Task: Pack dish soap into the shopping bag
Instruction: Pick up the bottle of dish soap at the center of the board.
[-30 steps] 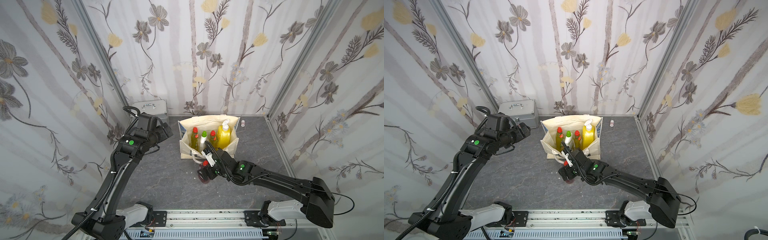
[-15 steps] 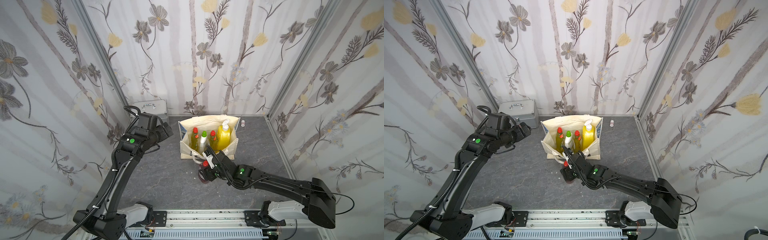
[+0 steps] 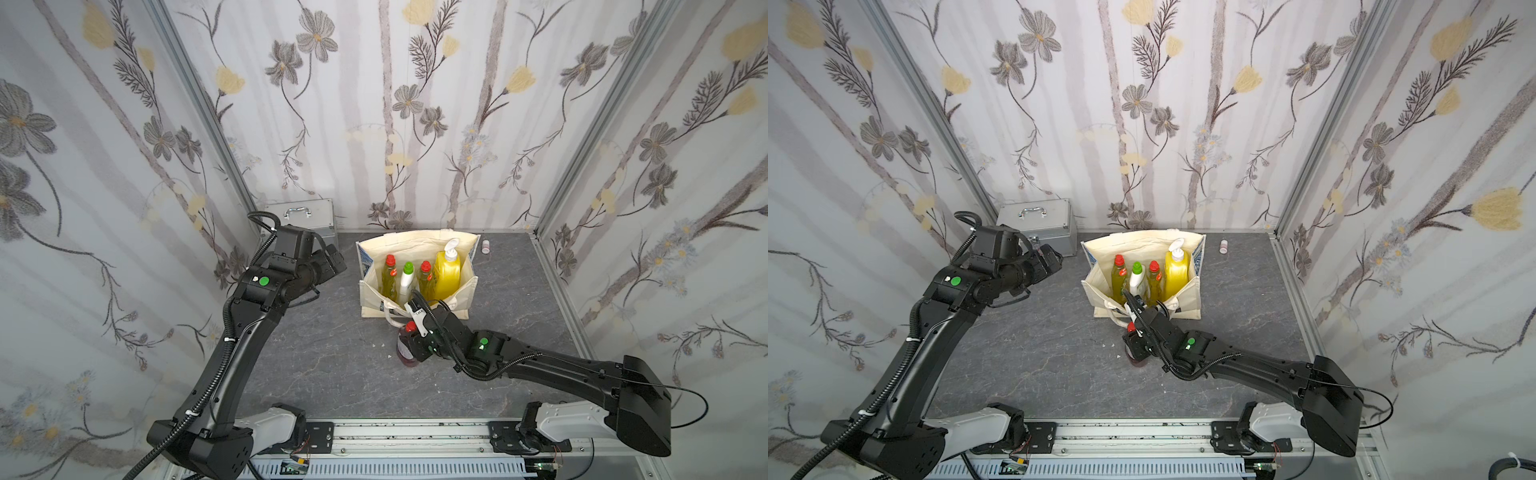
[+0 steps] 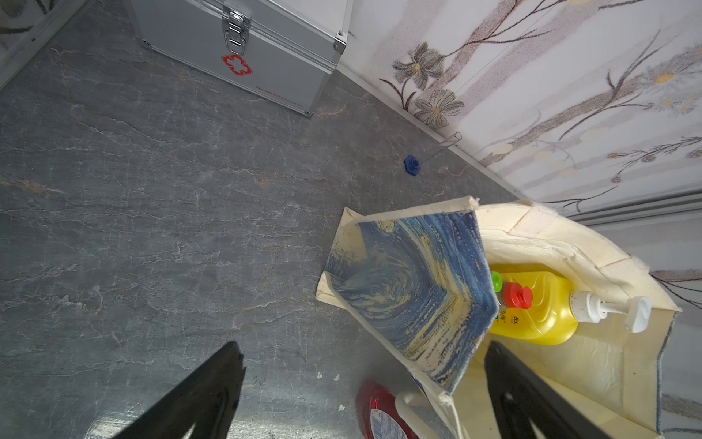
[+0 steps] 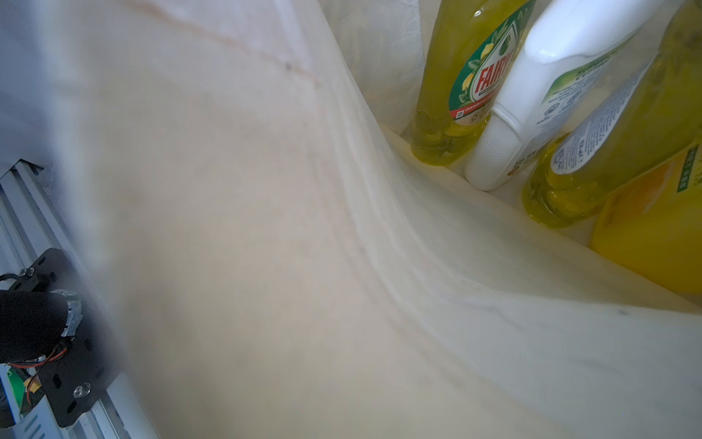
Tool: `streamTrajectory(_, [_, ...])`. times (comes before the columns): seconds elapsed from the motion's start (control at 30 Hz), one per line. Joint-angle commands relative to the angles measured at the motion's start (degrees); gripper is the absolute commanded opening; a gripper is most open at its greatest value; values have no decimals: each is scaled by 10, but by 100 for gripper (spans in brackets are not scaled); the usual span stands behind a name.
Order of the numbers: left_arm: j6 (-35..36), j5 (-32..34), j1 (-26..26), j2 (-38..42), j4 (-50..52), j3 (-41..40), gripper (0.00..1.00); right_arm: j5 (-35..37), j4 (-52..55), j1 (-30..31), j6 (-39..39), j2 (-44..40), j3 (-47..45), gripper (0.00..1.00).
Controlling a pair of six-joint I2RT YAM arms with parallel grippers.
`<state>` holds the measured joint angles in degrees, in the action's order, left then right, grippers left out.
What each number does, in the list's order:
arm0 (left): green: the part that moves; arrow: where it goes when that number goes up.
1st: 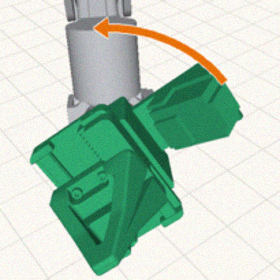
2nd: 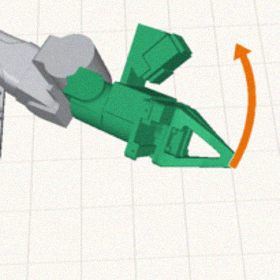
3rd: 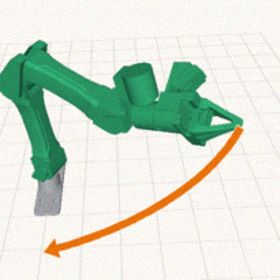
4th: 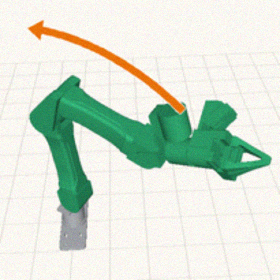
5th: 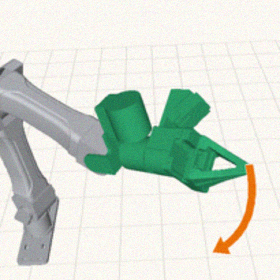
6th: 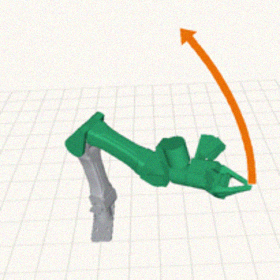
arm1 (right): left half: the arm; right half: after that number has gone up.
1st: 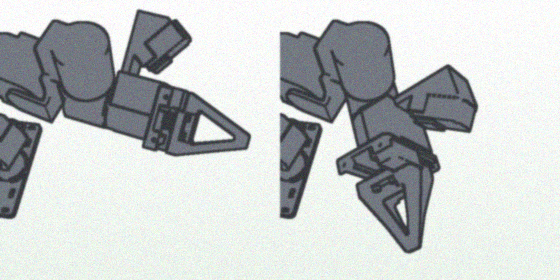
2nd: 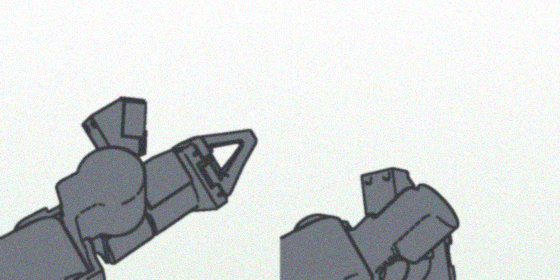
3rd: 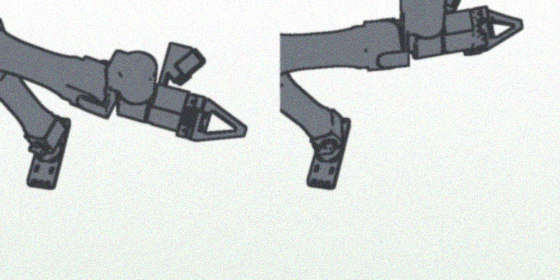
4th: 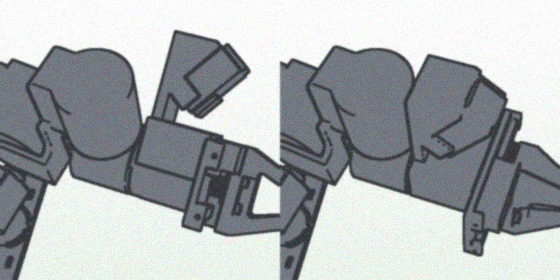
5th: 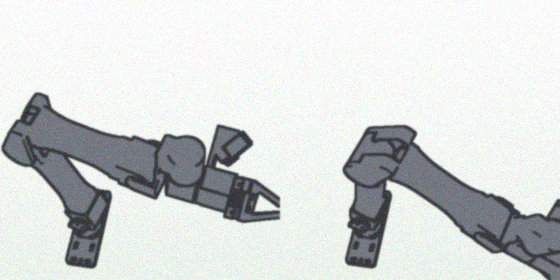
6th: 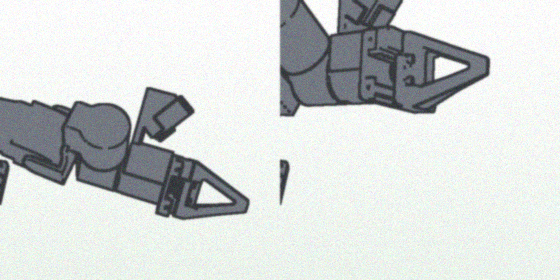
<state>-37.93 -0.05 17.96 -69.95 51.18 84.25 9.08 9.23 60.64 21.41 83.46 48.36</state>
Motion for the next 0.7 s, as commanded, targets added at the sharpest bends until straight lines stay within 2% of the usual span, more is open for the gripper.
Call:
streamTrajectory(0.0, [-5,0,-2,-1,-9,1,100,-1,-19,1,-2,0,8,43])
streamTrajectory(0.3, [-7,-2,-2,1,-18,-6,100,-13,4,1,-11,-9,32,33])
streamTrajectory(0.67, [-12,-2,-3,4,-29,-22,100,-55,34,2,3,-55,65,30])
